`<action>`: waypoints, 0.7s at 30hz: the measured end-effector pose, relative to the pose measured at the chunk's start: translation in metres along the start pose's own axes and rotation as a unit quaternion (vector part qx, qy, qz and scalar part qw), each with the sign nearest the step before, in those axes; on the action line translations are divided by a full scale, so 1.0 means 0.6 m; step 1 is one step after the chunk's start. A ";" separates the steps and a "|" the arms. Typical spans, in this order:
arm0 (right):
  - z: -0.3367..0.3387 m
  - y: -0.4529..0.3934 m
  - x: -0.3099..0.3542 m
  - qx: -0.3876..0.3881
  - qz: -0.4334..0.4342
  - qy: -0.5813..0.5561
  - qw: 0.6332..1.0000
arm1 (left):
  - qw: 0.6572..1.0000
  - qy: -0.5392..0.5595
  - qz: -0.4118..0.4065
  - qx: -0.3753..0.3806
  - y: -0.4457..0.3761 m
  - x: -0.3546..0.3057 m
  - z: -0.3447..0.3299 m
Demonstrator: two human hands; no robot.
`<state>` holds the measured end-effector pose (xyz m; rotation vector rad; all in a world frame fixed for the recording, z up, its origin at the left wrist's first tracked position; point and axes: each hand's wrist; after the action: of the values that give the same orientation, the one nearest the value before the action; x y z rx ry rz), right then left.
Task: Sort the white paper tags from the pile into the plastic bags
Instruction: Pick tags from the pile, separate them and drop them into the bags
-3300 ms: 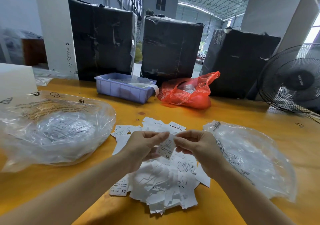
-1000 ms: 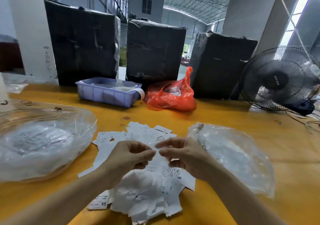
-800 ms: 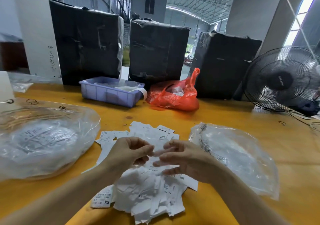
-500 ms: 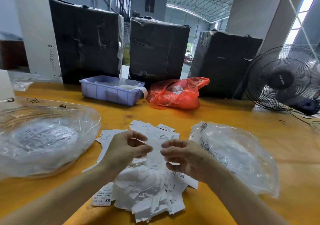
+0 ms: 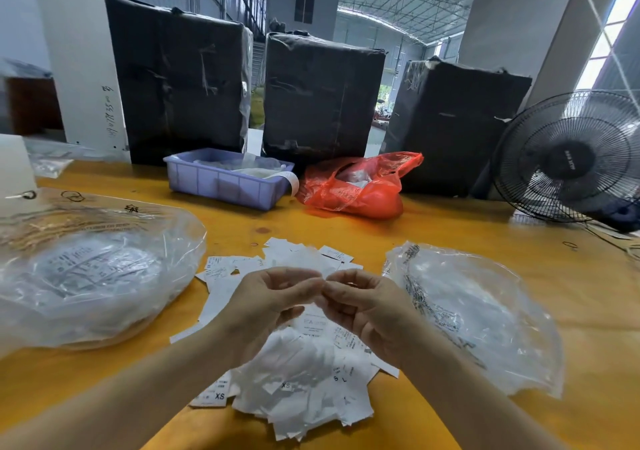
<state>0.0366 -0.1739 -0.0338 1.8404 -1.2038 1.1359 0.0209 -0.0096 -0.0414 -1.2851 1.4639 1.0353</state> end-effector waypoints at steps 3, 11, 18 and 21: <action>-0.001 -0.002 0.001 -0.021 0.067 0.140 0.988 | 0.996 0.060 -0.036 -0.060 -0.006 -0.004 0.005; 0.066 -0.010 0.002 -0.087 0.106 0.688 0.712 | 0.987 0.051 -0.060 -0.140 -0.022 -0.010 0.038; 0.052 -0.013 0.004 -0.027 -0.022 0.662 0.748 | 0.987 -0.034 -0.065 -0.144 -0.027 0.004 0.045; 0.050 -0.008 0.006 -0.036 0.005 0.624 0.781 | 0.987 -0.053 -0.062 -0.138 -0.022 0.008 0.041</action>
<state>0.0514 -0.1992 -0.0430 0.6218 -0.4090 1.7927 0.0364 0.0117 -0.0524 -1.4727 1.1731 1.2341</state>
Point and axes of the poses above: each hand's wrist, its own y-axis away from the middle knuckle, its own z-axis out of the back of the hand, x = y × z, and after that the axes turned 1 degree about -y, right-handed
